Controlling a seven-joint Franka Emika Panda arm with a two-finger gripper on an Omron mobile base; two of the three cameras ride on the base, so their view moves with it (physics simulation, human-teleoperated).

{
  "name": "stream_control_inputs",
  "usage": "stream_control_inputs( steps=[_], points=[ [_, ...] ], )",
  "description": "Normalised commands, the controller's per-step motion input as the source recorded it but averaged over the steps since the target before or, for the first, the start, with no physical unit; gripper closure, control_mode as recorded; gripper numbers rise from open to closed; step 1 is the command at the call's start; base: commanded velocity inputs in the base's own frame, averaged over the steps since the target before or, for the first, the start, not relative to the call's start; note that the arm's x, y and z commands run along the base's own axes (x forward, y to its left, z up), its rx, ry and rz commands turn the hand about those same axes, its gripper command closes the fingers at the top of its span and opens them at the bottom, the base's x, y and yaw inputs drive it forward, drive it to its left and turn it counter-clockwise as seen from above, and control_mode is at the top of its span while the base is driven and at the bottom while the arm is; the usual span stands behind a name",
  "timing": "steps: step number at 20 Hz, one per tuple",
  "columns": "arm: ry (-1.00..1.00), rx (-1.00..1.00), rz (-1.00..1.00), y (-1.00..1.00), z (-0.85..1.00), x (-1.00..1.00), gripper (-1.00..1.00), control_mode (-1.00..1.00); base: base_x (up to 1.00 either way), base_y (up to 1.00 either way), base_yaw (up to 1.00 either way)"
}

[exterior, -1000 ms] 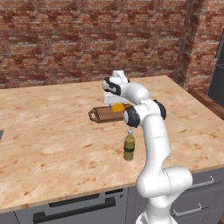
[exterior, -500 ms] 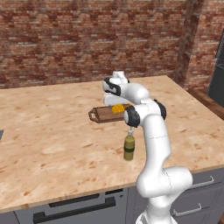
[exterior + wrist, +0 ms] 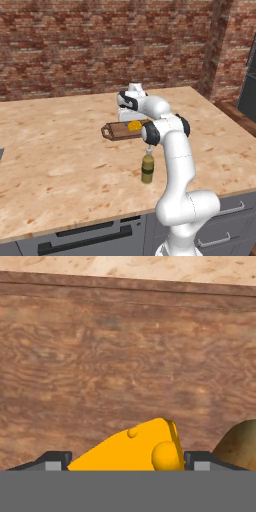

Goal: Retrieve the reheated potato from the microwave, then place the potato, cheese, and condiment on the cutting board.

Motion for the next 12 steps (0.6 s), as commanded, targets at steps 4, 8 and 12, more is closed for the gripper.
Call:
stream_control_inputs(
  steps=[4,8,12],
  points=[
    [0.0,0.0,0.0,0.02,-0.05,0.0,1.0,-1.0,0.0,0.0,0.0],
    [0.0,0.0,0.0,0.05,-0.09,0.0,-1.0,-1.0,0.0,0.0,0.0],
    [0.02,0.0,0.0,0.04,-0.09,0.0,-1.0,-1.0,0.0,0.0,0.0]
  ],
)
